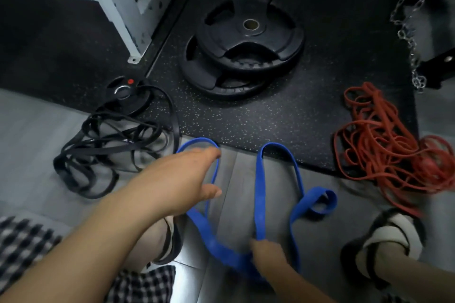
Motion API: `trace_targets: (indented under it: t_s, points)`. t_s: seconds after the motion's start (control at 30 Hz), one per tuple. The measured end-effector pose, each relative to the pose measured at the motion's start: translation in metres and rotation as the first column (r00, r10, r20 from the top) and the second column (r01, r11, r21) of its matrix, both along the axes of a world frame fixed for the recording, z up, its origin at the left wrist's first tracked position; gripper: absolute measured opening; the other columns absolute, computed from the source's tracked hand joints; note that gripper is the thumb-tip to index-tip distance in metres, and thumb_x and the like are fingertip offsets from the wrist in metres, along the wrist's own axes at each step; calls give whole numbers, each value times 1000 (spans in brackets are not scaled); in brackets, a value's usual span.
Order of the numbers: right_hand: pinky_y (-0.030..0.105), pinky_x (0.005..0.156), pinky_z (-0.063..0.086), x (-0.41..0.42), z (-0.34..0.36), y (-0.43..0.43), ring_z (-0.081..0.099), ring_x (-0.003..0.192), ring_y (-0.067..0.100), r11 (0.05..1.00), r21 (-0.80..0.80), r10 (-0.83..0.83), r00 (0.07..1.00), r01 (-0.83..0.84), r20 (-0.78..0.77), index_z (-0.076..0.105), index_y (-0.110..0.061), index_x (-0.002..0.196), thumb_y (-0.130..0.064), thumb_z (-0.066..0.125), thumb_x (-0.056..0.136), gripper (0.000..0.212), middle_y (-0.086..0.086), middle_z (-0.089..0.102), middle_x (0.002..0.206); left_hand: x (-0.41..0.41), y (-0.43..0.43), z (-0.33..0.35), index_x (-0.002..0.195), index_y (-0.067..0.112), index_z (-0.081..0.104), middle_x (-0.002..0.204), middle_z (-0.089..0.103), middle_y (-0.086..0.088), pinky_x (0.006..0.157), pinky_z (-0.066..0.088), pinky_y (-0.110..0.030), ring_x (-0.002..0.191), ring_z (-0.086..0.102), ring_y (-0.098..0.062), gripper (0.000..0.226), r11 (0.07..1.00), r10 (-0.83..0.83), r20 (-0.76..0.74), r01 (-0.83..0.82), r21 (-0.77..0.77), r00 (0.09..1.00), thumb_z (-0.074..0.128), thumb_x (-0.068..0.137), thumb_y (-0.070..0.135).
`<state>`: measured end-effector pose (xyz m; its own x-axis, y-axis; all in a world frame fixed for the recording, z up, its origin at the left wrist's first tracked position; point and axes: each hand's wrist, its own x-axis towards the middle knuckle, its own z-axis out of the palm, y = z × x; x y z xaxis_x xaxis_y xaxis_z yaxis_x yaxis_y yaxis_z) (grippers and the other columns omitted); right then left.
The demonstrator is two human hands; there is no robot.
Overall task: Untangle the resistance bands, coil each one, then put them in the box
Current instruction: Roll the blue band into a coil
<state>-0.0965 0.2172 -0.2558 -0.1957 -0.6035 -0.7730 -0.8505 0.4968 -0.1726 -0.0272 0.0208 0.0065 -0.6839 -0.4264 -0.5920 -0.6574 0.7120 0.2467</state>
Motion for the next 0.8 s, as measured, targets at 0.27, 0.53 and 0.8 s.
trace_targets:
  t_s: [0.27, 0.53, 0.8]
  points:
    - [27, 58, 42, -88, 152, -107, 49, 56, 12, 701, -477, -328, 833, 531, 445, 53, -21, 82, -16, 62, 84, 11, -1, 51, 60, 1, 1, 1, 137, 20, 32, 137, 43, -5, 99, 40, -38, 124, 45, -25, 61, 995, 26, 17, -24, -97, 1000, 59, 86, 40]
    - [31, 58, 48, -123, 332, -87, 55, 53, 14, 647, -682, -32, 906, 340, 421, 56, -27, 79, -11, 67, 82, 20, -3, 57, 53, -24, 18, 21, 146, 18, 17, 150, 27, -3, 111, 27, -32, 137, 29, -19, 87, 941, 320, -664, -309, 138, 676, 71, 79, 23]
    - [19, 52, 33, -132, 366, -62, 40, 45, -1, 545, -692, -174, 871, 474, 460, 59, -17, 92, -17, 75, 74, 25, -12, 44, 47, -42, 31, 52, 98, 20, 60, 84, 64, 0, 77, 49, -18, 78, 60, -5, 35, 754, 625, -693, -49, 655, 359, 70, 74, -4]
